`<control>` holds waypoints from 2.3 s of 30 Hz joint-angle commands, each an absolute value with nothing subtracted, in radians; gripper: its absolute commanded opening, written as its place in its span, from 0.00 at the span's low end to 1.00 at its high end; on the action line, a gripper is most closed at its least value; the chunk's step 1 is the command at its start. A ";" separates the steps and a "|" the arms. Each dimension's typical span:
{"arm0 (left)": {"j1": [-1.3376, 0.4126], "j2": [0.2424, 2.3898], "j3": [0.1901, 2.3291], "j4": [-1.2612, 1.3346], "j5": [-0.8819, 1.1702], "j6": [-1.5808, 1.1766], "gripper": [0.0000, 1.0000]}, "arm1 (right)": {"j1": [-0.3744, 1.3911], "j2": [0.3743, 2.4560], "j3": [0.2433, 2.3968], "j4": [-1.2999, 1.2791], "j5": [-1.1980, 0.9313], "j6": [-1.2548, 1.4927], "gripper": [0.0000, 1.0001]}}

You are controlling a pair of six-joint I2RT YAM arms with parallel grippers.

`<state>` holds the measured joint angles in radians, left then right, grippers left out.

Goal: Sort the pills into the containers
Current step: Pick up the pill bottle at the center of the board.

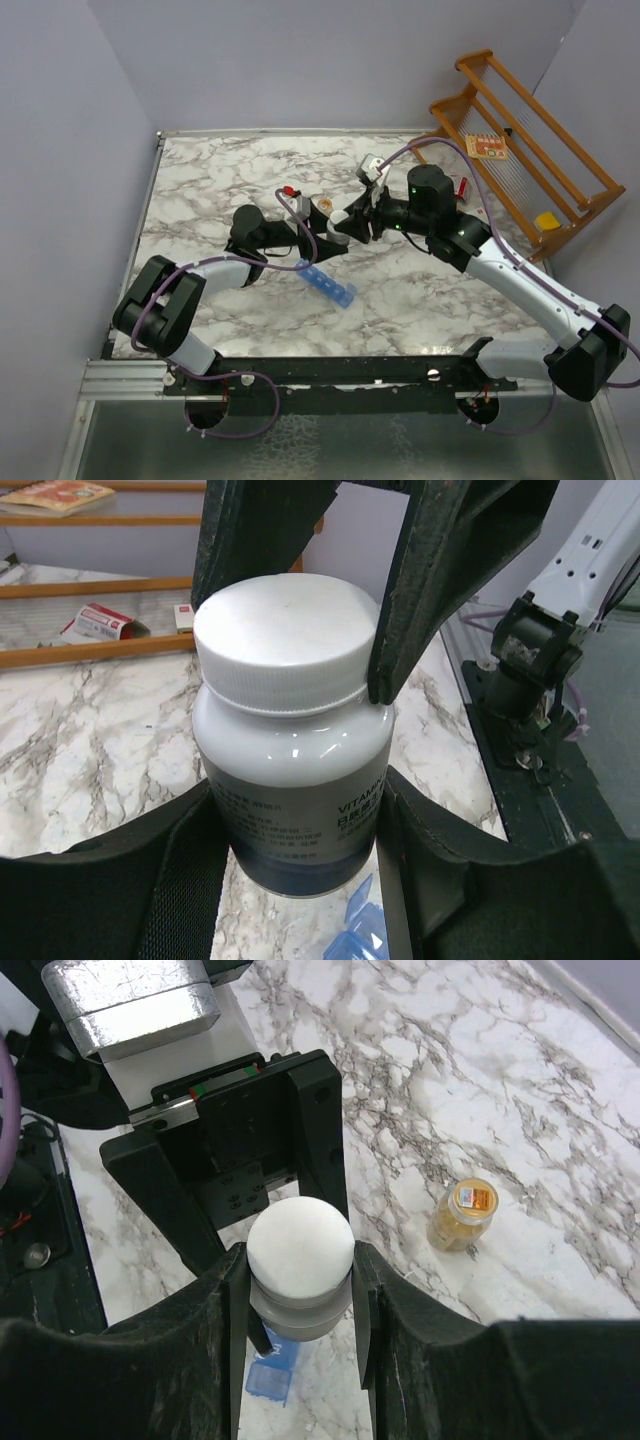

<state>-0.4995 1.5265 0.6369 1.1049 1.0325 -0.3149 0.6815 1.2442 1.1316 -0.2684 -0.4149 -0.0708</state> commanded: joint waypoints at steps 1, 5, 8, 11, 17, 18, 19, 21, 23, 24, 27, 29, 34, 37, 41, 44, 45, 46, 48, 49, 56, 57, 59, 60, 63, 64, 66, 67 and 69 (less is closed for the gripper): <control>-0.502 1.559 0.622 1.422 1.062 -0.472 0.56 | 0.680 1.221 1.118 -0.232 -0.375 -0.066 0.01; -0.496 1.637 0.633 1.635 1.078 -0.653 0.60 | 0.680 1.218 1.113 -0.221 -0.376 -0.063 0.01; -0.490 1.693 0.658 1.758 1.085 -0.760 0.51 | 0.680 1.217 1.112 -0.216 -0.376 -0.061 0.01; -0.489 1.720 0.668 1.759 1.066 -0.770 0.24 | 0.680 1.218 1.111 -0.213 -0.374 -0.059 0.01; -0.480 1.667 0.672 1.702 1.073 -0.733 0.00 | 0.680 1.210 1.101 -0.199 -0.362 -0.054 0.01; -0.480 1.657 0.671 1.669 1.070 -0.713 0.00 | 0.680 1.210 1.103 -0.200 -0.365 -0.055 0.01; -0.480 1.646 0.670 1.638 1.068 -0.698 0.00 | 0.680 1.211 1.104 -0.201 -0.369 -0.055 0.01; -0.481 1.629 0.676 1.573 1.065 -0.674 0.00 | 0.679 1.214 1.108 -0.202 -0.375 -0.059 0.01; -0.480 1.597 0.681 1.444 1.031 -0.617 0.00 | 0.680 1.215 1.108 -0.200 -0.369 -0.057 0.01; -0.480 1.572 0.682 1.355 0.998 -0.561 0.00 | 0.680 1.214 1.104 -0.195 -0.364 -0.056 0.01; -0.480 1.496 0.687 1.072 0.910 -0.403 0.00 | 0.680 1.205 1.092 -0.169 -0.344 -0.056 0.01; -0.481 1.455 0.688 0.990 0.882 -0.345 0.00 | 0.680 1.205 1.091 -0.154 -0.325 -0.052 0.01; -0.492 1.393 0.697 0.863 0.817 -0.260 0.00 | 0.679 1.233 1.114 -0.131 -0.326 -0.049 0.14; -0.501 1.384 0.697 0.826 0.802 -0.229 0.00 | 0.679 1.258 1.142 -0.126 -0.342 -0.046 0.35; -0.504 1.391 0.686 0.821 0.791 -0.219 0.00 | 0.679 1.269 1.160 -0.115 -0.352 -0.040 0.47; -0.506 1.388 0.676 0.819 0.771 -0.214 0.00 | 0.679 1.256 1.153 -0.098 -0.336 -0.019 0.71; -0.509 1.385 0.673 0.818 0.768 -0.209 0.00 | 0.679 1.246 1.142 -0.079 -0.331 -0.005 0.74; -0.512 1.381 0.671 0.817 0.765 -0.203 0.00 | 0.680 1.236 1.130 -0.057 -0.322 0.010 0.75; -0.517 1.376 0.670 0.816 0.760 -0.196 0.00 | 0.680 1.218 1.105 -0.011 -0.287 0.047 0.82; -0.518 1.375 0.670 0.815 0.760 -0.194 0.00 | 0.679 1.210 1.097 0.005 -0.268 0.064 0.83; -0.536 1.339 0.653 0.811 0.704 -0.170 0.00 | 0.680 1.177 1.104 0.005 -0.128 0.155 0.78; -0.538 1.330 0.649 0.810 0.692 -0.164 0.00 | 0.681 1.179 1.110 -0.008 -0.107 0.163 0.77; -0.546 1.312 0.641 0.809 0.666 -0.147 0.00 | 0.684 1.195 1.129 -0.045 -0.069 0.172 0.74; -0.549 1.303 0.639 0.808 0.649 -0.143 0.00 | 0.689 1.205 1.138 -0.068 -0.054 0.176 0.73; -0.551 1.283 0.632 0.802 0.606 -0.130 0.00 | 0.704 1.235 1.159 -0.114 -0.006 0.193 0.71; -0.552 1.279 0.631 0.798 0.597 -0.127 0.00 | 0.708 1.239 1.158 -0.116 0.002 0.202 0.71; -0.553 1.276 0.631 0.791 0.582 -0.122 0.00 | 0.713 1.236 1.147 -0.107 0.008 0.219 0.71; -0.554 1.276 0.629 0.789 0.575 -0.119 0.00 | 0.715 1.233 1.145 -0.104 0.009 0.229 0.71; -0.556 1.277 0.626 0.787 0.567 -0.112 0.00 | 0.720 1.233 1.147 -0.104 0.004 0.239 0.71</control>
<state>-0.5472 1.2957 0.6426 0.7853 0.6292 -0.1444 0.7059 1.2343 1.1267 -0.0837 -0.0479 0.1909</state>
